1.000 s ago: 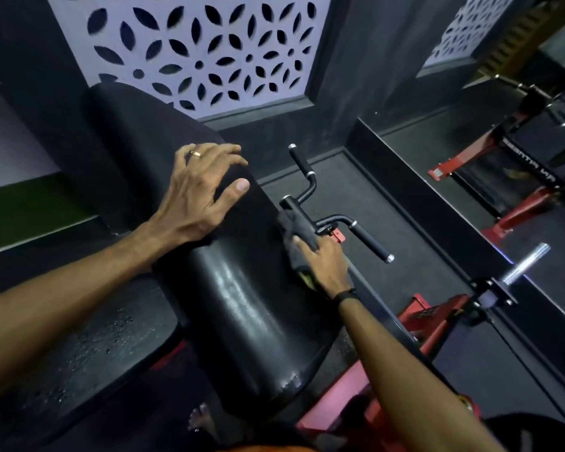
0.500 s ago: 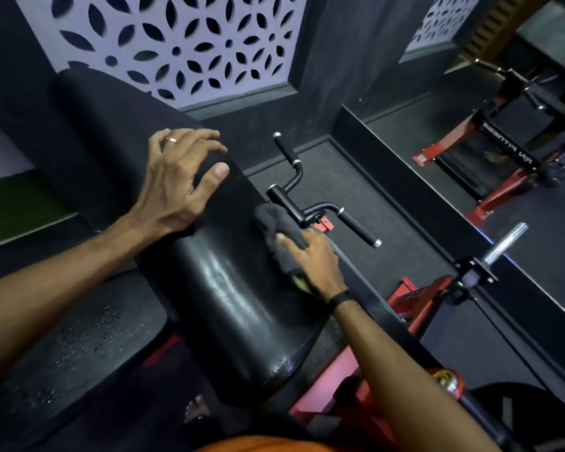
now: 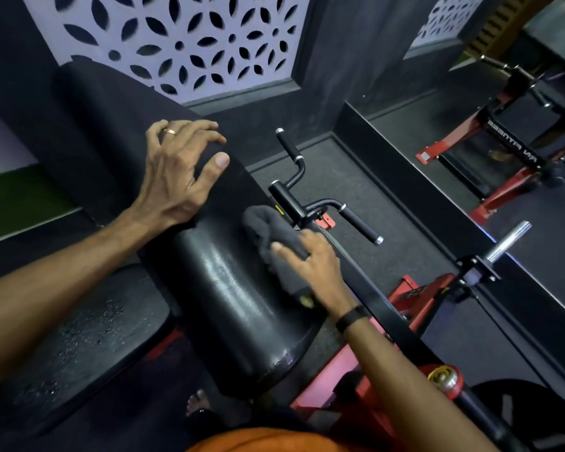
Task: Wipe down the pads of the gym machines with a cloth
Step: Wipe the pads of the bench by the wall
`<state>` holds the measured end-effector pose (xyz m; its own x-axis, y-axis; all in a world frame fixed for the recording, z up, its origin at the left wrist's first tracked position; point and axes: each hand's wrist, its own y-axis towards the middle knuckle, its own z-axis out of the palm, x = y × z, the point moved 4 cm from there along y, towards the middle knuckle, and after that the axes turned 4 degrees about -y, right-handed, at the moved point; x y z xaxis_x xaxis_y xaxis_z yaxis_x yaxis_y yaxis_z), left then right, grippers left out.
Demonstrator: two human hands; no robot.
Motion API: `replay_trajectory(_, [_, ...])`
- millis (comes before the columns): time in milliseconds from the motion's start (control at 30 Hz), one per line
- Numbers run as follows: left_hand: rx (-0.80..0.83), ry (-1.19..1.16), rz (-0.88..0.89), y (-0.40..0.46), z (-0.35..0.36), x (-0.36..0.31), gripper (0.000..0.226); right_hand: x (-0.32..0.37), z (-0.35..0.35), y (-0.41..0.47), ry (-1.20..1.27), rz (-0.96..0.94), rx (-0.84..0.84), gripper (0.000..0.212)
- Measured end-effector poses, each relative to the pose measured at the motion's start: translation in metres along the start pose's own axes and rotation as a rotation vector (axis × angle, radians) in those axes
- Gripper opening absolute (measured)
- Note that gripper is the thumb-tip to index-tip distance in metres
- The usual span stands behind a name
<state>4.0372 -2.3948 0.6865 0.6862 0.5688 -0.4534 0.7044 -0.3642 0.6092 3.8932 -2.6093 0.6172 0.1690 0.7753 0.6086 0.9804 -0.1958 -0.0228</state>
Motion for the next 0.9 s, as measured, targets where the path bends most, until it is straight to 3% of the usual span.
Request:
replay_trajectory(67, [-0.001, 0.000, 0.007, 0.000, -0.001, -0.002, 0.054, -0.047, -0.001, 0.013, -0.058, 0.224, 0.031, 0.052])
replay_trajectory(133, [0.008, 0.008, 0.008, 0.001, 0.000, -0.003, 0.053, -0.054, -0.002, 0.010, -0.101, 0.280, 0.048, 0.066])
replay_trajectory(200, [0.011, 0.020, 0.014, 0.001, 0.000, -0.004, 0.052, -0.018, -0.007, -0.006, -0.110, 0.142, 0.022, 0.070])
replay_trajectory(367, [0.050, 0.004, 0.034, 0.002, 0.003, -0.007, 0.051, 0.073, -0.024, -0.067, -0.013, -0.437, -0.109, 0.045])
replay_trajectory(433, [0.054, 0.010, 0.034, 0.000, 0.003, -0.007, 0.050, 0.040, -0.015, -0.059, 0.015, -0.329, -0.113, 0.047])
replay_trajectory(567, [0.093, 0.019, 0.028, 0.001, 0.005, -0.005, 0.046, -0.070, -0.006, -0.014, -0.035, 0.232, -0.057, 0.066])
replay_trajectory(633, [0.114, 0.019, 0.029, 0.002, 0.007, -0.006, 0.045, -0.072, -0.003, -0.006, -0.123, 0.266, -0.003, 0.067])
replay_trajectory(733, [0.113, 0.023, 0.039, 0.003, 0.007, -0.005, 0.044, 0.003, -0.011, -0.025, -0.105, -0.017, -0.039, 0.068])
replay_trajectory(833, [0.140, 0.009, 0.042, 0.004, 0.009, -0.005, 0.044, 0.070, -0.021, -0.064, -0.005, -0.395, -0.135, 0.048])
replay_trajectory(900, [0.139, 0.006, 0.043, 0.003, 0.008, -0.006, 0.044, 0.059, -0.020, -0.069, 0.024, -0.396, -0.145, 0.046])
